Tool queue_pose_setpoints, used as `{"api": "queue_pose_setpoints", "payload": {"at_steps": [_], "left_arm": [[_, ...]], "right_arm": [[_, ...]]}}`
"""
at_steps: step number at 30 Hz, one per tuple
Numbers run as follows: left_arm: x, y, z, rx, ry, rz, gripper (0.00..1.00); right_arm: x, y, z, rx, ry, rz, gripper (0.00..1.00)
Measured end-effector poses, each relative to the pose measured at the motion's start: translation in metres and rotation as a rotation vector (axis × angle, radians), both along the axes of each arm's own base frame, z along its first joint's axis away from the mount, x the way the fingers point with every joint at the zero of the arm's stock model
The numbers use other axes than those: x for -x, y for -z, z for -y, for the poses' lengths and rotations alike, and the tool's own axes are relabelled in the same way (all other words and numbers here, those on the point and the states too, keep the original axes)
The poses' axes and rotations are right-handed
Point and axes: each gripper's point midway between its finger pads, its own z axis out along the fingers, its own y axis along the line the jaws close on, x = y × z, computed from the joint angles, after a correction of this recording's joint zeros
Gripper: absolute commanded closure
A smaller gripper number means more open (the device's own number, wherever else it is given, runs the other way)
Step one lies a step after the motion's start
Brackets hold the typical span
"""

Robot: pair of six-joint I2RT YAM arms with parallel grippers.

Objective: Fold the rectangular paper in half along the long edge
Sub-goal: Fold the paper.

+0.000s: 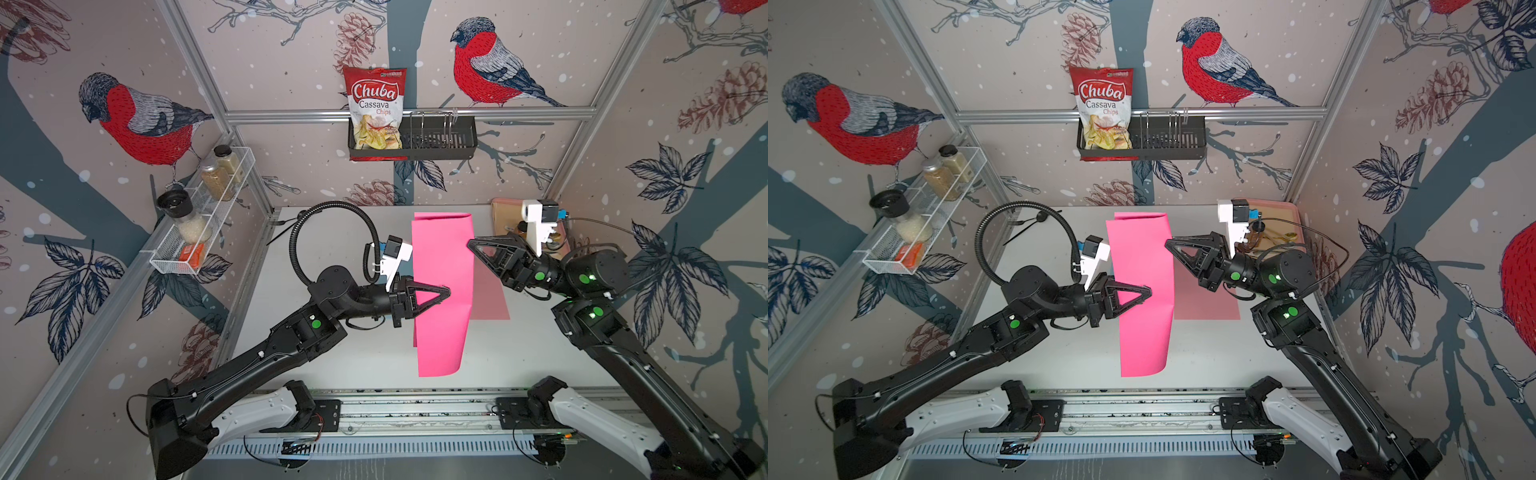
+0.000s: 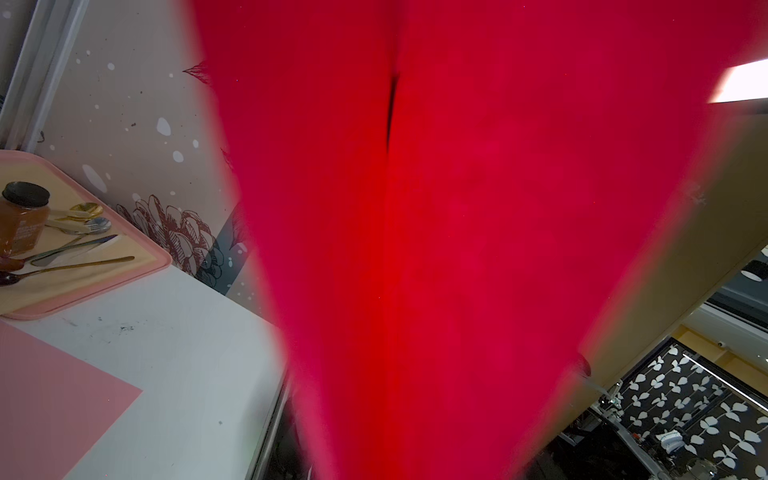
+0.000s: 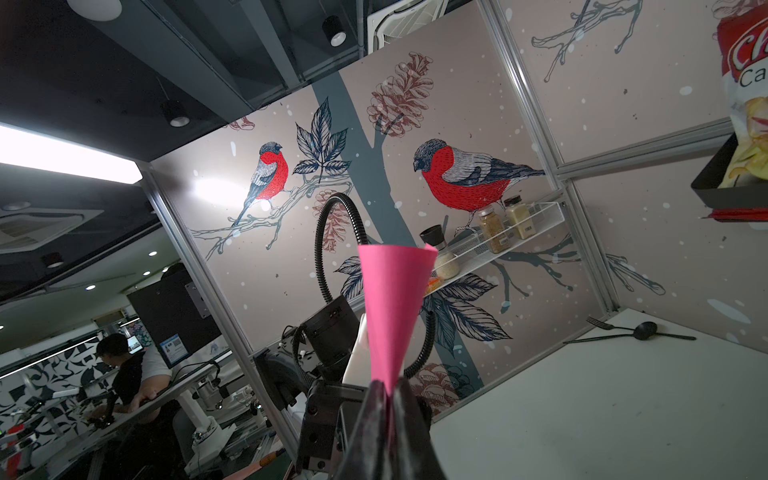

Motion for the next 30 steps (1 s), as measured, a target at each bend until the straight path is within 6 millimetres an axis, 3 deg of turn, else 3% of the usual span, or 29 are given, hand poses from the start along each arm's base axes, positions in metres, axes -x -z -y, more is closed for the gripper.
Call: {"api": "queue_pose_setpoints", "payload": {"at_steps": [2,4,9,12,15,19,21,25,28,30], "left_arm": [[0.0,0.001,0.001,-0.002,0.002,-0.002,1.0],[0.0,0.001,0.001,-0.001,0.002,-0.003,1.0],[0.003,0.002,0.001,0.0,0.013,-0.006,1.0],[0.002,0.002,0.002,0.001,0.008,-0.007,1.0],[0.001,0.001,0.002,0.004,0.003,-0.009,1.0],[0.002,0.0,0.002,0.01,0.002,-0.007,1.0],[0.003,0.0,0.002,0.009,0.006,-0.006,1.0],[0.003,0.0,0.002,0.01,0.004,-0.007,1.0],[0.005,0.001,0.003,0.007,0.01,-0.008,1.0],[0.005,0.001,0.003,0.007,0.01,-0.008,1.0]], "right_arm": [[0.0,-0.003,0.001,-0.006,0.002,0.004,0.96],[-0.001,-0.004,0.001,-0.007,0.003,0.008,0.86],[-0.003,-0.009,0.002,-0.017,0.01,0.019,0.98],[-0.005,-0.01,0.002,-0.02,0.01,0.016,0.89],[-0.007,-0.015,0.002,-0.026,0.013,0.021,0.96],[-0.006,-0.02,0.002,-0.029,0.003,0.035,0.89],[-0.007,-0.024,0.002,-0.033,0.008,0.044,0.96],[-0.007,-0.029,0.002,-0.037,0.004,0.057,0.9],[-0.009,-0.033,0.003,-0.04,0.01,0.064,0.97],[-0.009,-0.034,0.003,-0.04,0.007,0.066,0.92]]}}
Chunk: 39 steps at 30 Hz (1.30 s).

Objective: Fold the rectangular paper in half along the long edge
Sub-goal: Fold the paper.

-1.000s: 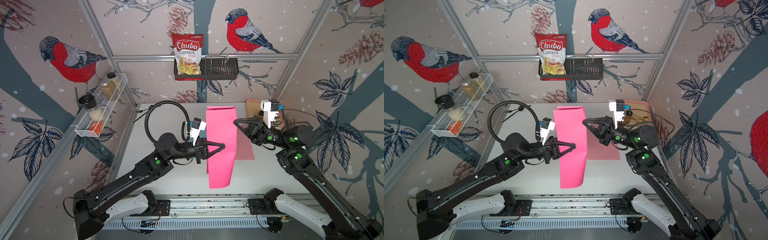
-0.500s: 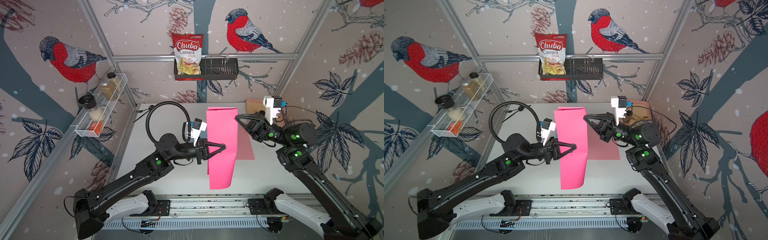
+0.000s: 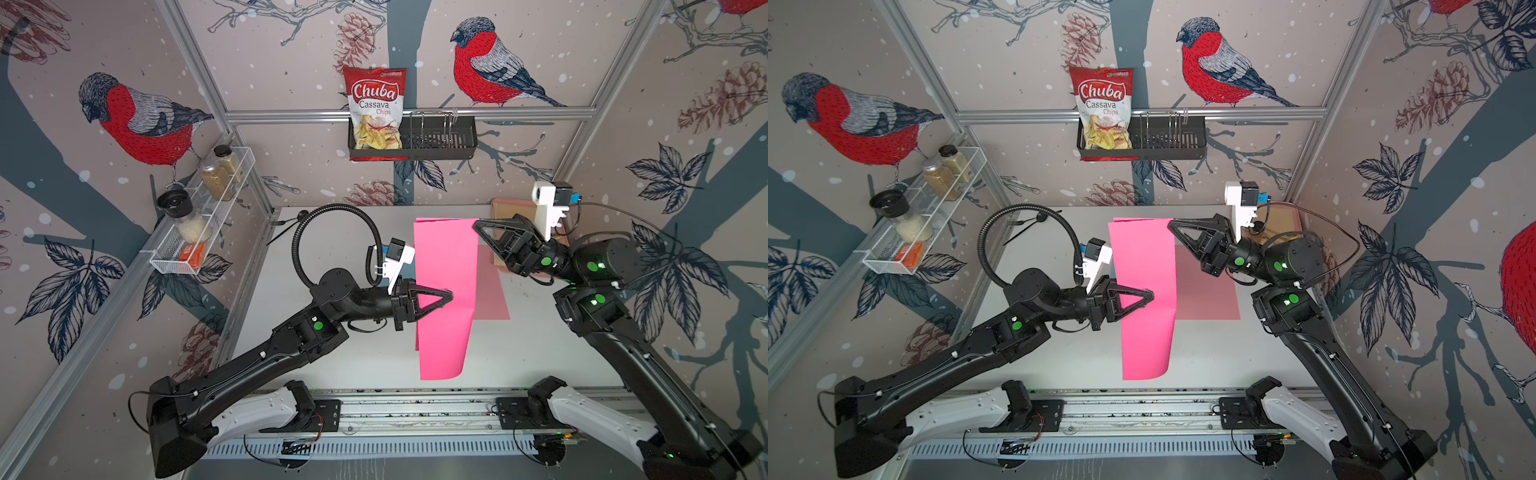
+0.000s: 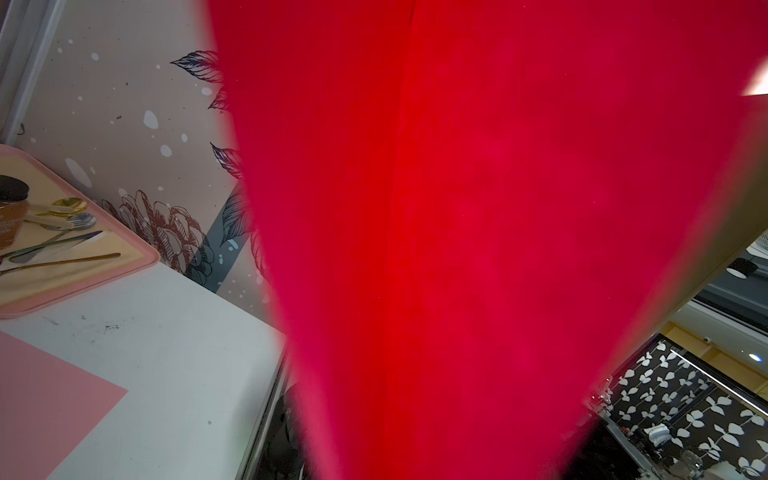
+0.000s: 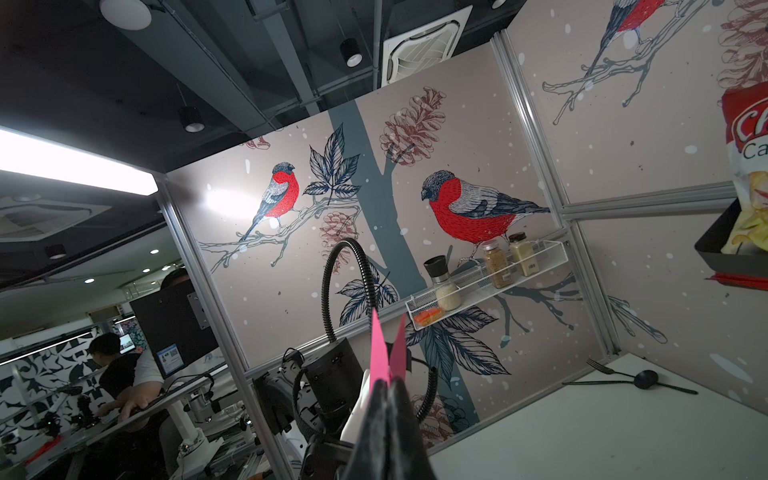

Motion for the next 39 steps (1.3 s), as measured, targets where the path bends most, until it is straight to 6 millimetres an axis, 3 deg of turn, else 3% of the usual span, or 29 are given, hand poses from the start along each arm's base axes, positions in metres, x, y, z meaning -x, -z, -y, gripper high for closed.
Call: {"api": "queue_pose_setpoints", "payload": {"at_steps": [1,4,8,13,15,26,31,37,39], "left_arm": [[0.0,0.0,0.0,0.001,0.0,0.0,1.0],[0.001,0.001,0.0,-0.002,0.003,-0.001,1.0],[0.002,0.0,0.001,-0.002,0.005,-0.001,1.0],[0.003,-0.004,-0.001,0.008,0.005,0.005,1.0],[0.003,-0.008,-0.002,0.014,0.003,0.009,1.0],[0.002,-0.015,-0.004,0.033,-0.012,0.0,1.0],[0.001,-0.015,-0.003,0.033,-0.014,-0.007,1.0],[-0.003,-0.013,0.002,0.028,-0.012,-0.022,1.0],[-0.004,-0.015,0.003,0.03,-0.01,-0.028,1.0]], "right_arm": [[0.0,0.0,0.0,0.0,0.0,0.0,0.87],[-0.002,-0.003,0.001,-0.002,0.007,0.005,1.0],[-0.002,-0.004,0.001,-0.006,0.005,0.007,0.97],[0.001,-0.003,0.003,0.003,0.008,-0.005,0.38],[0.003,0.001,0.005,0.016,0.011,-0.018,0.37],[0.03,0.053,0.008,0.101,-0.033,-0.128,0.45],[0.051,0.068,0.002,0.128,-0.088,-0.156,0.68],[0.06,0.075,-0.004,0.15,-0.101,-0.169,0.99],[0.06,0.077,-0.004,0.156,-0.087,-0.171,1.0]]}}
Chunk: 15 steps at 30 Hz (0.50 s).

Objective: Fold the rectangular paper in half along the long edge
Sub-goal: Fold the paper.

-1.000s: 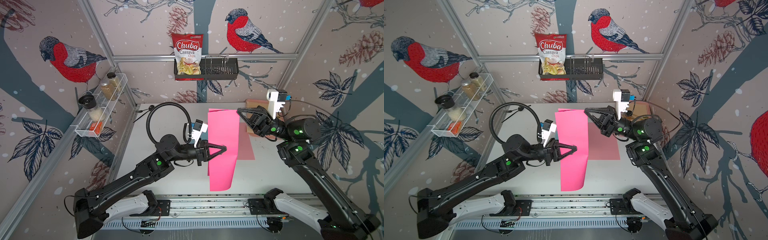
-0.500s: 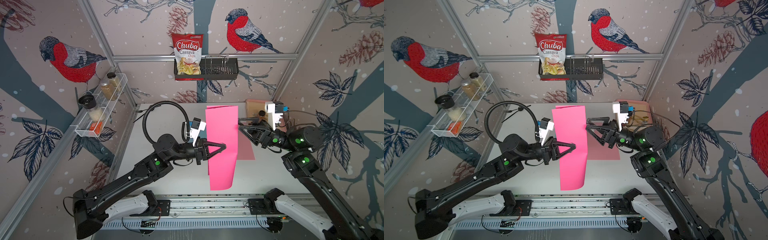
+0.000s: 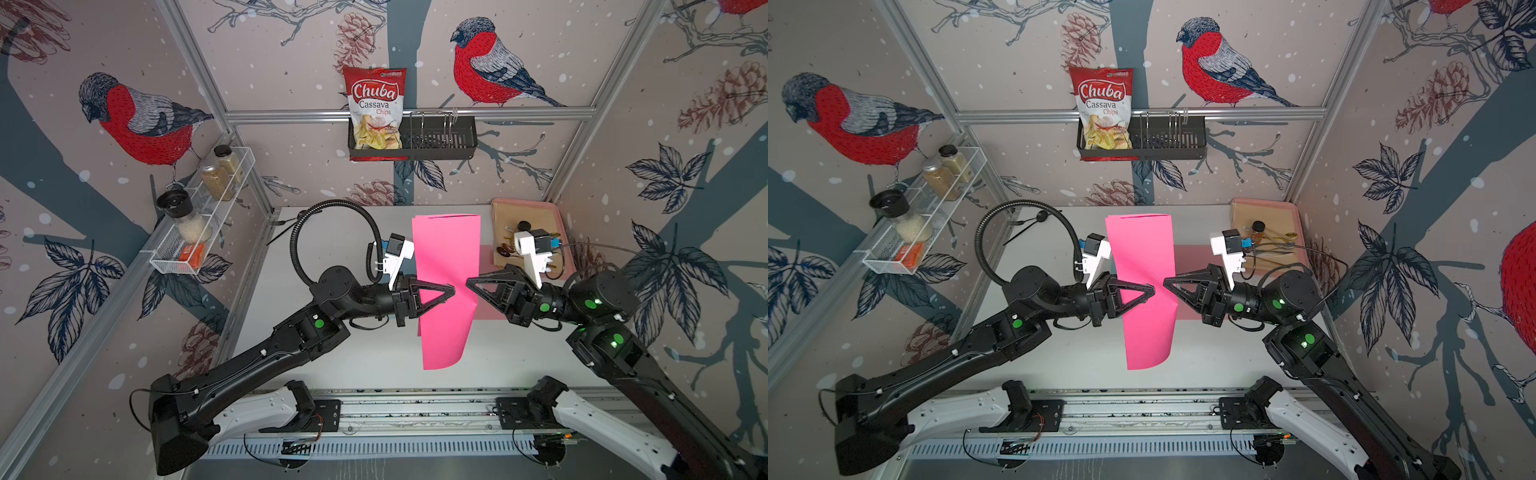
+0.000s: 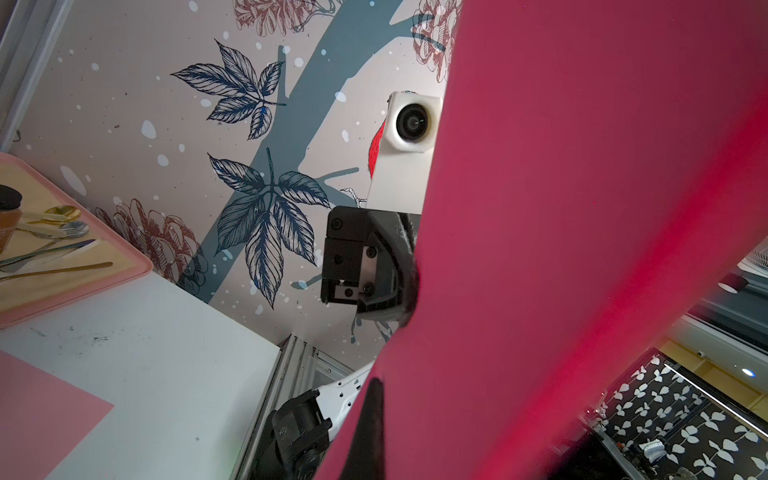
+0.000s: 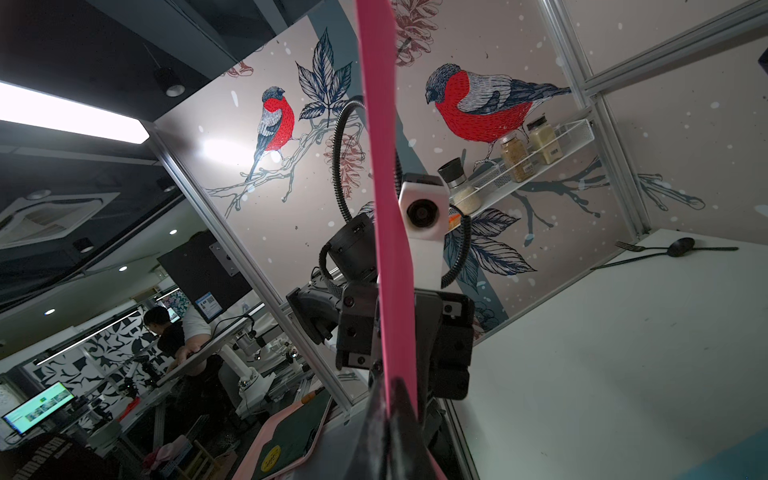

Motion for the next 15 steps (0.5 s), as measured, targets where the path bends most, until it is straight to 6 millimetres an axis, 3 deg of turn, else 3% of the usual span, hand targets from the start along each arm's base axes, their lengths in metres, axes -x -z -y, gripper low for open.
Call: {"api": "queue_pose_setpoints", "payload": {"at_steps": [2,4,6,8,12,15], "left_arm": [[0.0,-0.001,0.001,0.0,0.004,-0.002,1.0],[0.0,-0.004,0.003,0.002,0.01,-0.005,1.0],[0.0,-0.009,0.004,0.013,0.013,-0.006,1.0],[0.0,-0.013,0.003,0.026,0.014,-0.004,1.0],[0.001,-0.015,0.004,0.035,0.016,0.001,1.0],[0.0,-0.014,0.005,0.03,0.018,-0.005,1.0]], "right_arm": [[0.0,0.001,0.002,0.0,0.018,0.004,0.98],[0.001,0.002,0.004,0.003,0.024,0.007,0.66],[0.002,0.005,0.006,0.015,0.029,0.003,0.6],[0.002,0.009,0.006,0.028,0.035,-0.003,0.64],[0.002,0.015,0.009,0.054,0.055,-0.015,0.9],[0.005,0.014,0.012,0.054,0.057,-0.011,0.97]]}}
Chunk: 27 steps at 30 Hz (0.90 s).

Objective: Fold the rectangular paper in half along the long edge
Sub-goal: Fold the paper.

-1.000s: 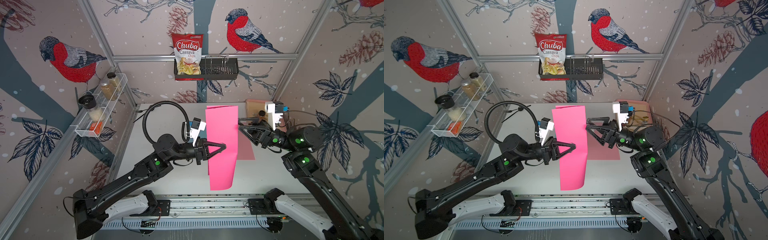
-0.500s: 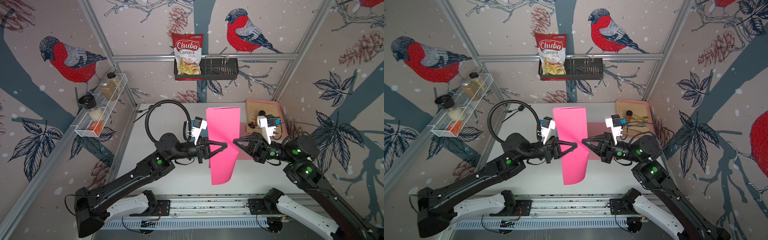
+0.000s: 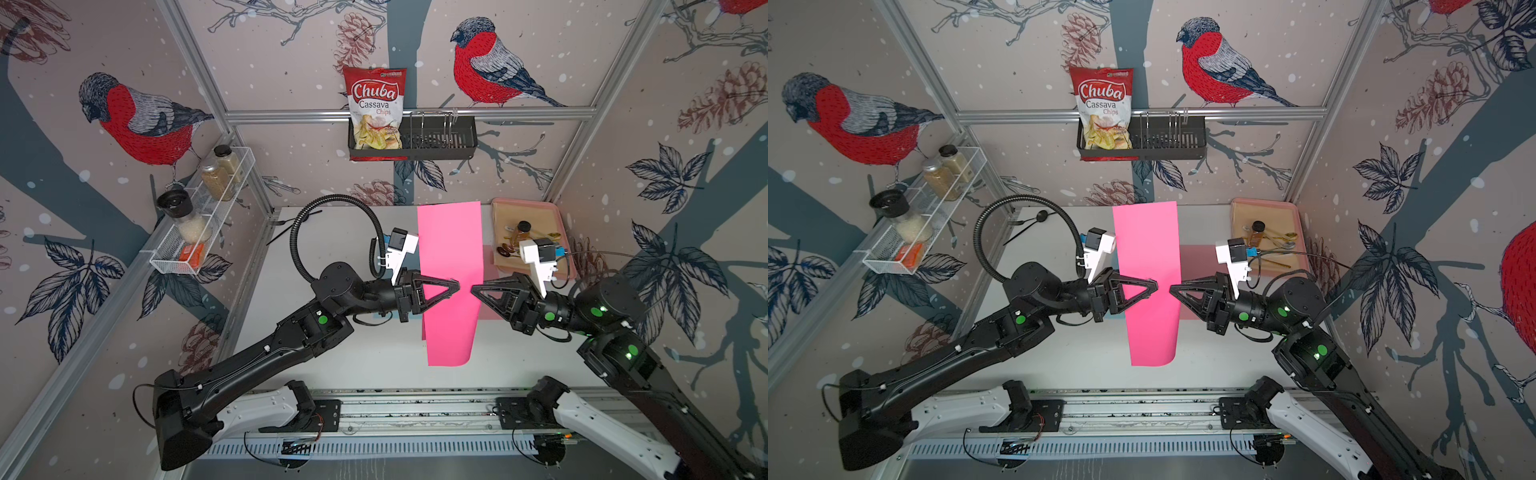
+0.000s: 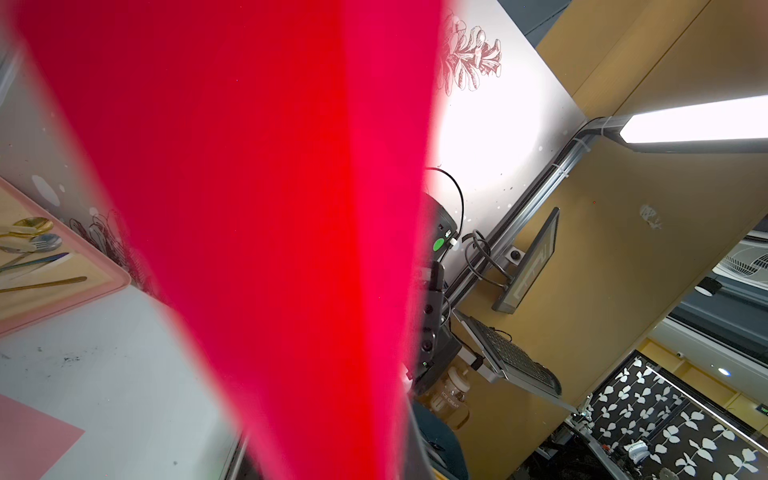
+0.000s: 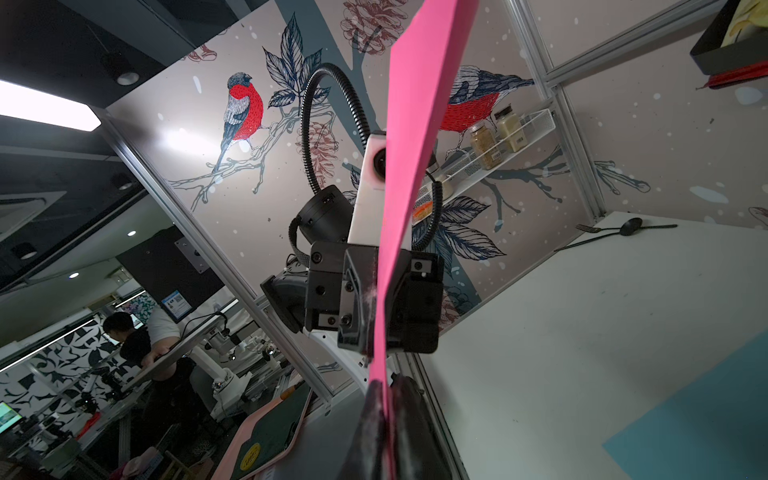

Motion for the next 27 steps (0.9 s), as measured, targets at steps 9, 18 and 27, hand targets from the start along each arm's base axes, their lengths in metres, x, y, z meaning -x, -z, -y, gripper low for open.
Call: {"api": "queue_pose_setpoints", "payload": {"at_steps": [9,18,27], "left_arm": [[0.001,-0.004,0.001,0.001,0.007,-0.002,1.0],[0.004,-0.012,-0.003,0.019,0.007,0.013,1.0],[0.006,-0.014,-0.005,0.022,0.004,0.019,1.0]], "right_arm": [[0.0,0.002,-0.001,0.016,0.001,0.005,0.99],[0.008,0.006,-0.002,0.021,-0.049,-0.014,1.0],[0.018,0.005,0.001,0.019,-0.084,-0.008,1.0]]}}
